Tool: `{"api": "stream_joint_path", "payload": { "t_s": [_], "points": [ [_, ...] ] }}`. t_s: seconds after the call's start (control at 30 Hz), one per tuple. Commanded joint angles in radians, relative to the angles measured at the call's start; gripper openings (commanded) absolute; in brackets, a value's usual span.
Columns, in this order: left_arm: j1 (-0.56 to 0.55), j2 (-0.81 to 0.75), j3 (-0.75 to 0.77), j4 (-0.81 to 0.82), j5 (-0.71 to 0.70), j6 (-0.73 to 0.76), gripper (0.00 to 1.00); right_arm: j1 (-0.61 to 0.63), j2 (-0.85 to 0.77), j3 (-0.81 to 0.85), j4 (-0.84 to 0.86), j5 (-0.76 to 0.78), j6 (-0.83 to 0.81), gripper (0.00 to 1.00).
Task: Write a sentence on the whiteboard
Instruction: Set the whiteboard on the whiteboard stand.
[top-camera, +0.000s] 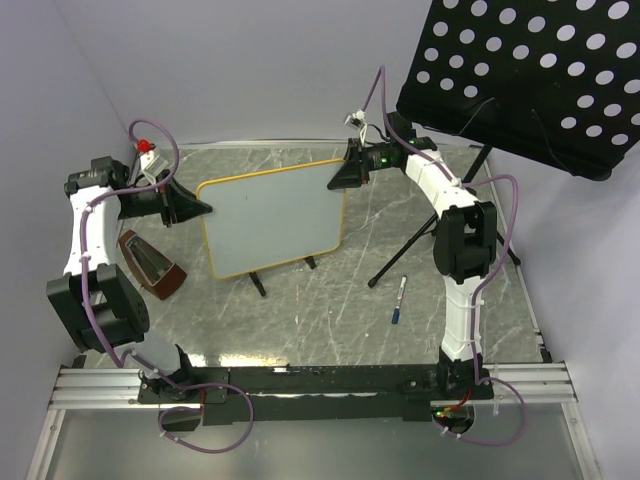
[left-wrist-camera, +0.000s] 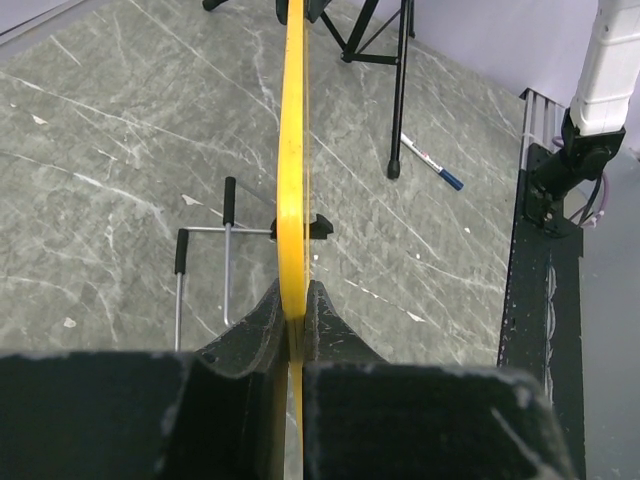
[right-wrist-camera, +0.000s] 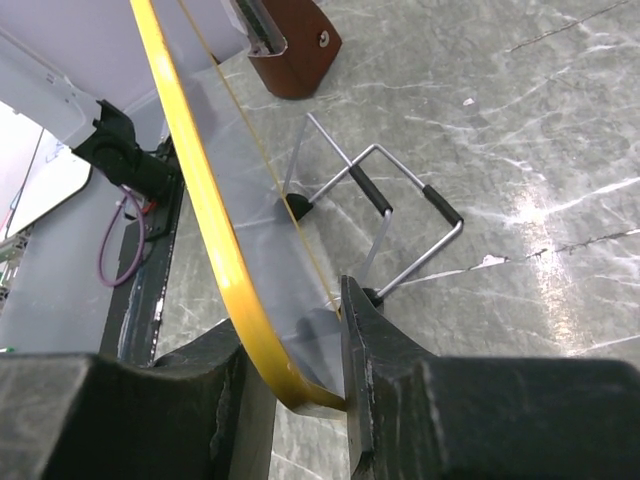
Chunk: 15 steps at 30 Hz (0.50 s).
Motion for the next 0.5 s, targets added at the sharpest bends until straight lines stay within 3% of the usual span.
{"api": "stream_joint_path", "payload": {
  "t_s": [0.0, 0.33, 0.47],
  "points": [
    [-0.056, -0.071, 0.043, -0.060, 0.267, -0.007, 0.02, 0.006, 0.028, 0.059, 0.022, 0.222, 0.073, 0.08],
    [-0.060, -0.133, -0.090, -0.058, 0.267, -0.007, 0.01, 0.009, 0.070, 0.113, -0.011, 0.248, 0.075, 0.08],
    [-0.060, -0.143, -0.118, -0.060, 0.267, -0.004, 0.02, 0.017, 0.084, 0.130, -0.015, 0.259, 0.081, 0.13]
  ]
}}
